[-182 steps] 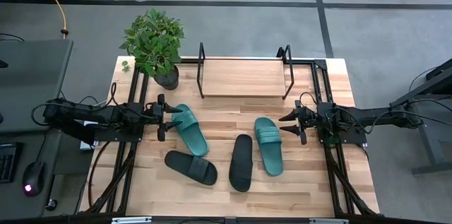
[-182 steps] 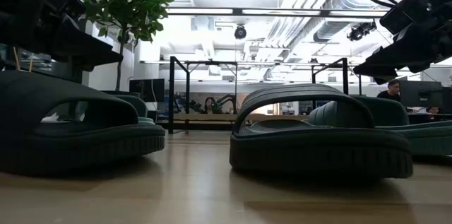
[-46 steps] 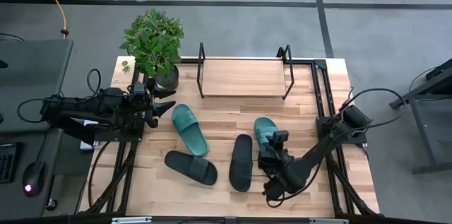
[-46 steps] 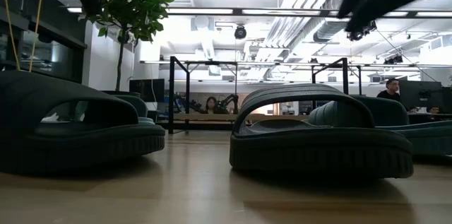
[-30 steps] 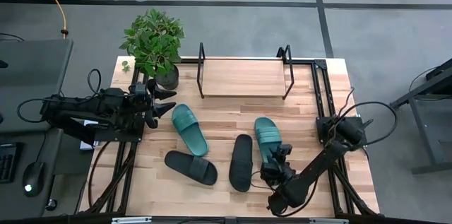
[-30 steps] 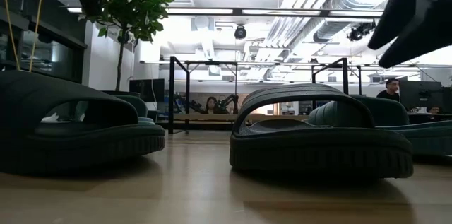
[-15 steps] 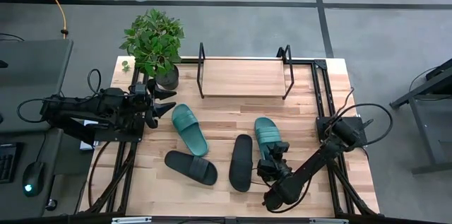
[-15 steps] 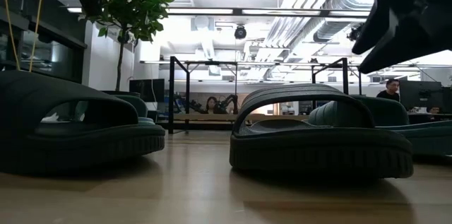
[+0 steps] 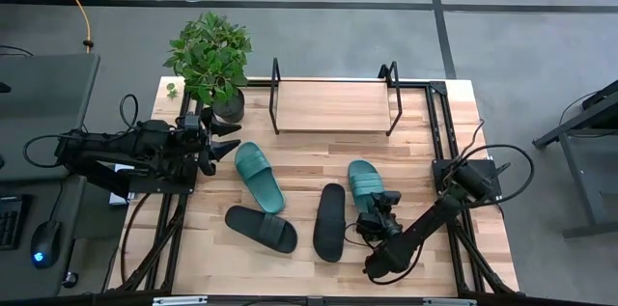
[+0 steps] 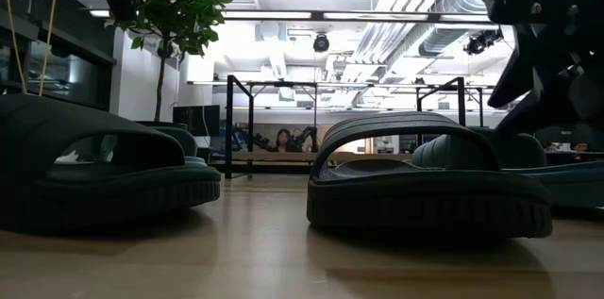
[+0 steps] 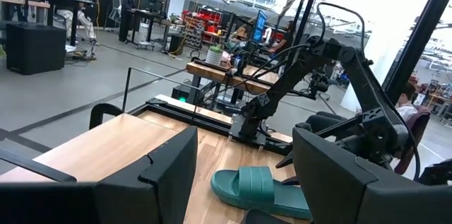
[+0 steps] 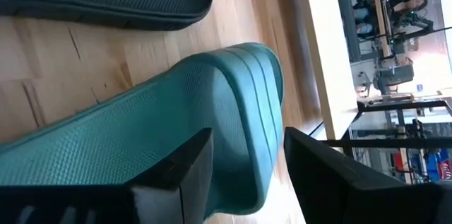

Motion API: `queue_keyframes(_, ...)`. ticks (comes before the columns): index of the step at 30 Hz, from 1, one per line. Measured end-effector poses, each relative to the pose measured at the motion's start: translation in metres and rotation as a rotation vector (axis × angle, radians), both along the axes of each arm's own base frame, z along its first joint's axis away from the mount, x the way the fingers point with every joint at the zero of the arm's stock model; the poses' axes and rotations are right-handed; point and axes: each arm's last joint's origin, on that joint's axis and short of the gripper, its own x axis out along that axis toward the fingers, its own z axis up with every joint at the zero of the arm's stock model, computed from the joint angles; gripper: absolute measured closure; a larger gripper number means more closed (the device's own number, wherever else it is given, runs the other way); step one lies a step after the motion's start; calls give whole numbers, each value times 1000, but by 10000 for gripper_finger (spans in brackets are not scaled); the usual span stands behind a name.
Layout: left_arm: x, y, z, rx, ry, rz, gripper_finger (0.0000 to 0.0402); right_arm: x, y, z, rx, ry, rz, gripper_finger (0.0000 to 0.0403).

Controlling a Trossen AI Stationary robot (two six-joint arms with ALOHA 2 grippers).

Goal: Pick and place slides into the shelf
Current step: Put the right green slipper on the shelf

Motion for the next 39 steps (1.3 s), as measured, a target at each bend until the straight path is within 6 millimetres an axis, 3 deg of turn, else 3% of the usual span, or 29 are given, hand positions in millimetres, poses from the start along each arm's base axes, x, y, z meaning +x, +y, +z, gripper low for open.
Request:
queue_keyframes(20, 0, 0, 0, 0, 2, 0, 186, 11, -14, 1, -32, 9, -18, 237)
queue_keyframes(30, 0, 0, 0, -1, 2, 0, 186, -3, -25, -24, -12, 11, -55, 237)
queue_keyframes(39, 0, 0, 0, -3, 2, 1, 186, 2, -39, -21, -32, -1, -80, 237)
